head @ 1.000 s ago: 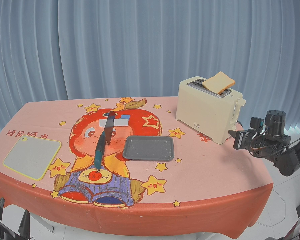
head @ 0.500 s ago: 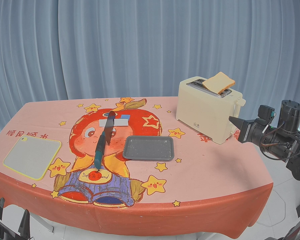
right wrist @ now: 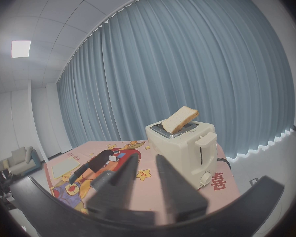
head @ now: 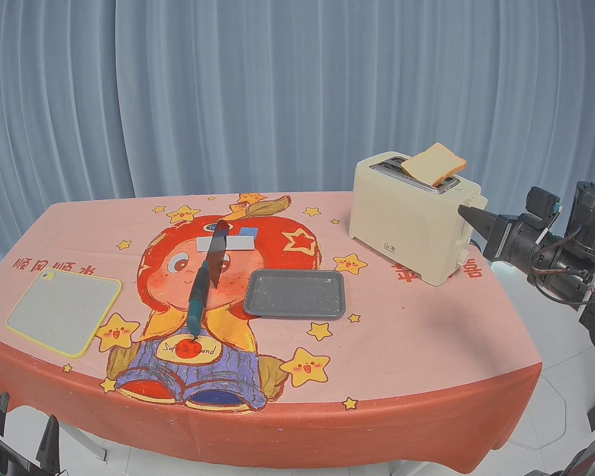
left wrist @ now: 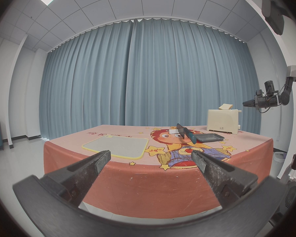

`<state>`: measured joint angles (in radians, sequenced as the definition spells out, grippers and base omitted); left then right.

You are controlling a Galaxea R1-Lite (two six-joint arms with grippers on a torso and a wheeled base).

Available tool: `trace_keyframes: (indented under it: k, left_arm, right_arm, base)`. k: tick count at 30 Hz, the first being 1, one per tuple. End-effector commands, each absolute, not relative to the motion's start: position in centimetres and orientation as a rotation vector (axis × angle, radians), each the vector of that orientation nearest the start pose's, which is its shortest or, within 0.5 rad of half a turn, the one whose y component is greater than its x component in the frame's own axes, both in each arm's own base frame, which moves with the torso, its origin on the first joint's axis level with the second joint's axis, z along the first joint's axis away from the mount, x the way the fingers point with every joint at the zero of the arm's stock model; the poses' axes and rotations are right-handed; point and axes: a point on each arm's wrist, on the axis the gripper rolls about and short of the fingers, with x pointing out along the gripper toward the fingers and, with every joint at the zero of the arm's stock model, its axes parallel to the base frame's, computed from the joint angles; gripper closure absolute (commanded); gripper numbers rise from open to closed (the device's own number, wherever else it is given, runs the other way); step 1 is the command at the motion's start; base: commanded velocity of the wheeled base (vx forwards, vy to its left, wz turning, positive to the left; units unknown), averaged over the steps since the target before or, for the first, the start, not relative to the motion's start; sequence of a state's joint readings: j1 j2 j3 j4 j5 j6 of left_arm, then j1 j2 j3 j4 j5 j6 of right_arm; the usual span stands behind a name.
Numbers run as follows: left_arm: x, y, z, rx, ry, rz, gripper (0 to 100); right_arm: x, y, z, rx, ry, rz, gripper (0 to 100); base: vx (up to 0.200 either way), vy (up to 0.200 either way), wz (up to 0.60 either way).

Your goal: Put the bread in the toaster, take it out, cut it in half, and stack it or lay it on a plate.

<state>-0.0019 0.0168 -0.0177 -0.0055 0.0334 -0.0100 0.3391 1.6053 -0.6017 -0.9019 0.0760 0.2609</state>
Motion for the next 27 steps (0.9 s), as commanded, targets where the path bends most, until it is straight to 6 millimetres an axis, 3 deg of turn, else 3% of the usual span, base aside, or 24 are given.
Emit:
trace_keyframes:
  k: [1, 10, 20, 27]
  left_arm:
    - [-2.1, 0.1, 7.7, -0.009, 0.012, 0.032, 0]
    - [-2.1, 0.1, 7.7, -0.009, 0.012, 0.032, 0]
    - [-2.1, 0.1, 7.7, -0.011, 0.012, 0.032, 0]
    - [-2.1, 0.1, 7.7, -0.011, 0.012, 0.032, 0]
  right_arm:
    - [24.9, 9.1, 19.0, 0.259, 0.132, 0.406, 0]
    - [24.2, 8.8, 20.0, 0.265, 0.100, 0.409, 0]
    - [25.7, 8.4, 22.7, 0.267, 0.046, 0.384, 0]
    - [27.2, 5.8, 24.0, 0.261, 0.015, 0.305, 0]
  base:
    - [0.000, 0.000, 0.00]
    - [0.000, 0.000, 0.00]
    - [0.000, 0.000, 0.00]
    - [0.000, 0.000, 0.00]
